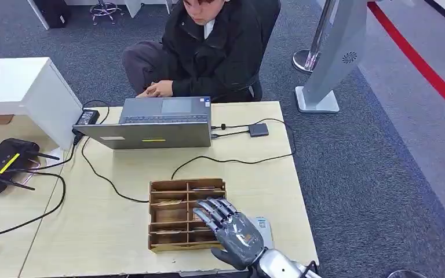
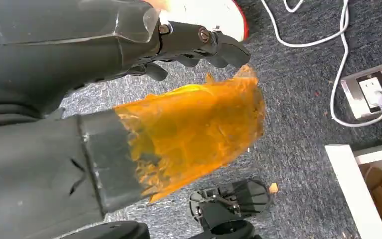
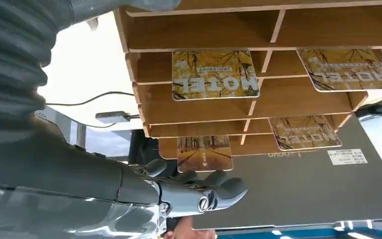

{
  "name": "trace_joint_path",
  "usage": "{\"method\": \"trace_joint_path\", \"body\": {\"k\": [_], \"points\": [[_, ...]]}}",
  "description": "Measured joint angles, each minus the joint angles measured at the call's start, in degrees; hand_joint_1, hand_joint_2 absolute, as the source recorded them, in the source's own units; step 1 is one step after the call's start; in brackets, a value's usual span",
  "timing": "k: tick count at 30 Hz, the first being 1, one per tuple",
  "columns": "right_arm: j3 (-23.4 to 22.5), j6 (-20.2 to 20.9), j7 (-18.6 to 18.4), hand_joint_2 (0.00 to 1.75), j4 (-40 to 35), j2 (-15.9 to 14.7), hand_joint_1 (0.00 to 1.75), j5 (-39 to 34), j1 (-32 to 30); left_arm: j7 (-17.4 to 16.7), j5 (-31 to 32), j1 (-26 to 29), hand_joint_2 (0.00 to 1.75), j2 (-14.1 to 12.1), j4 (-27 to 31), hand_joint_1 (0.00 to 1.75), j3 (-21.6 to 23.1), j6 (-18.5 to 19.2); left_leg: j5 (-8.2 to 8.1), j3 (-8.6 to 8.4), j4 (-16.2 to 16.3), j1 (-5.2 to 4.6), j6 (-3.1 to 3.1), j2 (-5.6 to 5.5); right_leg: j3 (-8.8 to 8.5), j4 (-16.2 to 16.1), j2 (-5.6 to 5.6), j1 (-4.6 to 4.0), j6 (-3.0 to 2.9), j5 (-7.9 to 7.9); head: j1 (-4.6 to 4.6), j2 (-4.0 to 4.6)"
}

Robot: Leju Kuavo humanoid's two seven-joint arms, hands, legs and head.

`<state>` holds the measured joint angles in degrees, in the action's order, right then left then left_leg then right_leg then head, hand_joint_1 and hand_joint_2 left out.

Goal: Pass the card to the sensor for recognition and then transmit it.

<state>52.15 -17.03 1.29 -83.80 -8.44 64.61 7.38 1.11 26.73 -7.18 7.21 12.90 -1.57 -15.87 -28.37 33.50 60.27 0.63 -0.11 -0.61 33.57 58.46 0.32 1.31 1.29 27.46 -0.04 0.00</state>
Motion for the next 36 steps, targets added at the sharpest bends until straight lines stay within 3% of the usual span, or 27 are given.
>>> {"method": "trace_joint_path", "body": {"k": [16, 29, 36], "points": [[0.1, -0.1, 0.5, 1.75, 0.5, 0.9, 0.21, -0.5, 0.7, 0.0, 0.2, 0.0, 0.00, 0.0, 0.0, 0.00, 0.0, 0.0, 0.00, 0.00, 0.0, 0.00, 0.00, 0.00, 0.00, 0.0, 0.00, 0.00, 0.00, 0.00, -0.02, 0.00], [0.4, -0.2, 1.0, 1.75, 1.7, 1.6, 0.37, -1.0, 0.9, 0.0, 0.2, 0.0, 0.00, 0.0, 0.0, 0.00, 0.0, 0.0, 0.00, 0.00, 0.0, 0.00, 0.00, 0.00, 0.00, 0.0, 0.00, 0.00, 0.00, 0.00, -0.02, 0.00], [0.7, -0.2, 1.1, 1.75, 1.9, 1.7, 0.35, -1.0, 1.1, 0.0, 0.2, 0.0, 0.00, 0.0, 0.0, 0.00, 0.0, 0.0, 0.00, 0.00, 0.0, 0.00, 0.00, 0.00, 0.00, 0.0, 0.00, 0.00, 0.00, 0.00, 0.00, 0.00]]}}
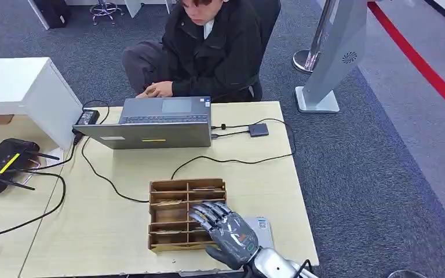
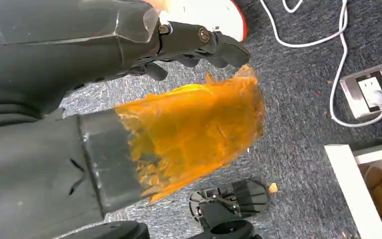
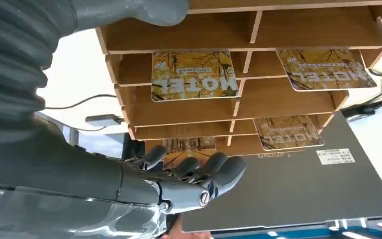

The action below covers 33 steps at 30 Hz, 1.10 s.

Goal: Pass the card to the sensor for recognition and then transmit it.

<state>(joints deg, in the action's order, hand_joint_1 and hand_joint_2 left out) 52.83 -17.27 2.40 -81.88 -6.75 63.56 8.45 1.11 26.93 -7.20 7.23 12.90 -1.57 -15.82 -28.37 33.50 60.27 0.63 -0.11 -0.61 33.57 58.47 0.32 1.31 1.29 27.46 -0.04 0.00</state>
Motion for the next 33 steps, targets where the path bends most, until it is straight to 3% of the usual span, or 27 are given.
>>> {"method": "trace_joint_path", "body": {"k": [33], "points": [[0.2, 1.6, -0.2, 1.75, -0.2, 0.0, 0.47, -0.7, 0.7, 0.2, 0.3, 0.0, 0.00, 0.0, 0.0, 0.00, -0.4, 0.0, 0.00, 0.00, 0.0, 0.00, 0.00, 0.00, 0.00, 0.0, 0.00, 0.00, 0.00, 0.00, -0.02, 0.00]]}}
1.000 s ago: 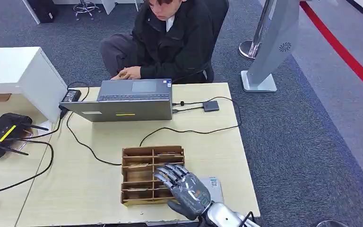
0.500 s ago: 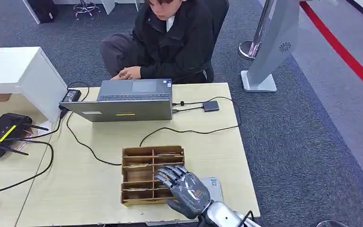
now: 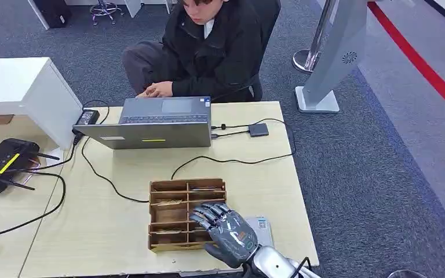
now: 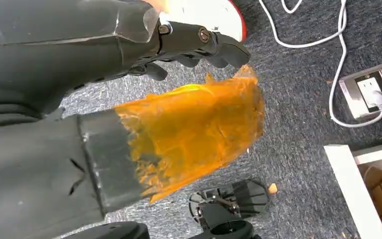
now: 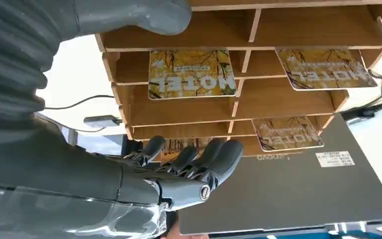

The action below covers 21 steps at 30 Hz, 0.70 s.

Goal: Pass the card to the sensor for recognition and then transmit it.

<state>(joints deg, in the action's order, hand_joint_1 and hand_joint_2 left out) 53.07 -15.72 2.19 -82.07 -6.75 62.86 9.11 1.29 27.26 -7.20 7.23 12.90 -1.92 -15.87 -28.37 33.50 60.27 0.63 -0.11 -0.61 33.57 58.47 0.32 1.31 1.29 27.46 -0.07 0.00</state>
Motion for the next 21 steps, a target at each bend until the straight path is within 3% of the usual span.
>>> {"method": "trace_joint_path", "body": {"k": [21], "points": [[0.7, 1.1, -0.3, 1.75, 0.0, 0.0, 0.47, -0.3, 0.5, 0.0, 0.4, 0.0, 0.00, 0.0, 0.0, 0.00, -0.6, 0.0, 0.00, 0.00, 0.0, 0.00, 0.00, 0.00, 0.00, 0.0, 0.00, 0.00, 0.00, 0.00, 0.02, 0.00]]}}
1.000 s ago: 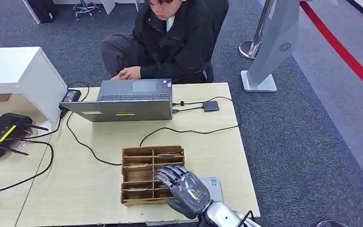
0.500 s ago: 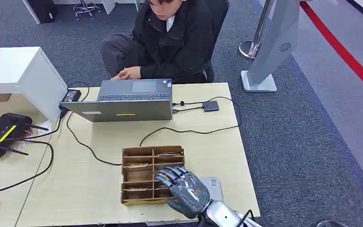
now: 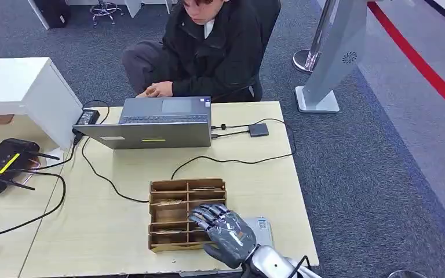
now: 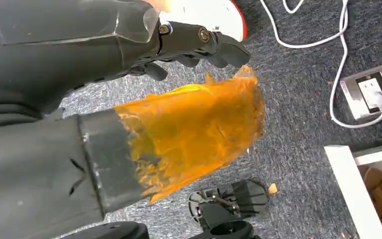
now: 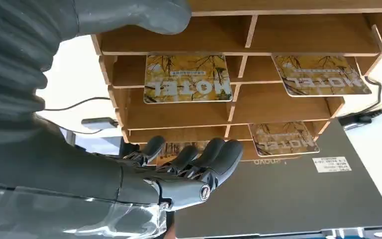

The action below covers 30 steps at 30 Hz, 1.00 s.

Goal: Pass the card to the sensor for recognition and then transmit it.

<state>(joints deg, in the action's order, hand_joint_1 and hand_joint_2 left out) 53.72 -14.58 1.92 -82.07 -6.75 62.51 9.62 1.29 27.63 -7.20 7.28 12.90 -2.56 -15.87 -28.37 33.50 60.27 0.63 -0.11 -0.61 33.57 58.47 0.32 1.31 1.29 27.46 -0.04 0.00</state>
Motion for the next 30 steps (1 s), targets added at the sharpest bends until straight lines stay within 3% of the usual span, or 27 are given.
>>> {"method": "trace_joint_path", "body": {"k": [8, 9, 26, 28, 30], "points": [[0.2, 0.2, -0.1, 1.75, 0.0, 0.0, 0.59, 0.0, 0.0, 0.0, 0.2, 0.0, 0.00, 0.0, 0.0, 0.00, -0.1, 0.0, 0.00, 0.00, 0.0, 0.00, 0.00, 0.00, 0.00, 0.0, 0.00, 0.00, 0.00, 0.00, 0.00, 0.00], [0.2, 0.2, -0.1, 1.75, 0.0, 0.0, 0.75, -0.1, 0.0, 0.0, 0.2, 0.0, 0.00, 0.0, 0.0, 0.00, -0.2, 0.0, 0.00, 0.00, 0.0, 0.00, 0.00, 0.00, 0.00, 0.0, 0.00, 0.00, 0.00, 0.00, 0.00, 0.00], [0.4, 0.9, -0.1, 1.75, 0.0, 0.0, 1.05, -0.4, 0.2, 0.0, 0.3, 0.0, 0.00, 0.0, 0.0, 0.00, -0.4, 0.1, 0.00, 0.00, 0.0, 0.00, 0.00, 0.00, 0.00, 0.0, 0.00, 0.00, 0.00, 0.00, 0.00, 0.00], [0.4, 0.9, -0.1, 1.75, 0.0, 0.0, 1.26, -0.5, 0.2, 0.0, 0.3, 0.0, 0.00, 0.0, 0.0, 0.00, -0.4, 0.1, 0.00, 0.00, 0.0, 0.00, 0.00, 0.00, 0.00, 0.0, 0.00, 0.00, 0.00, 0.00, 0.00, 0.00], [0.4, 0.9, -0.1, 1.75, -0.2, 0.0, 1.31, -0.5, 0.3, 0.0, 0.3, 0.0, 0.00, 0.0, 0.0, 0.00, -0.4, 0.1, 0.00, 0.00, 0.0, 0.00, 0.00, 0.00, 0.00, 0.0, 0.00, 0.00, 0.00, 0.00, 0.00, 0.00]]}}
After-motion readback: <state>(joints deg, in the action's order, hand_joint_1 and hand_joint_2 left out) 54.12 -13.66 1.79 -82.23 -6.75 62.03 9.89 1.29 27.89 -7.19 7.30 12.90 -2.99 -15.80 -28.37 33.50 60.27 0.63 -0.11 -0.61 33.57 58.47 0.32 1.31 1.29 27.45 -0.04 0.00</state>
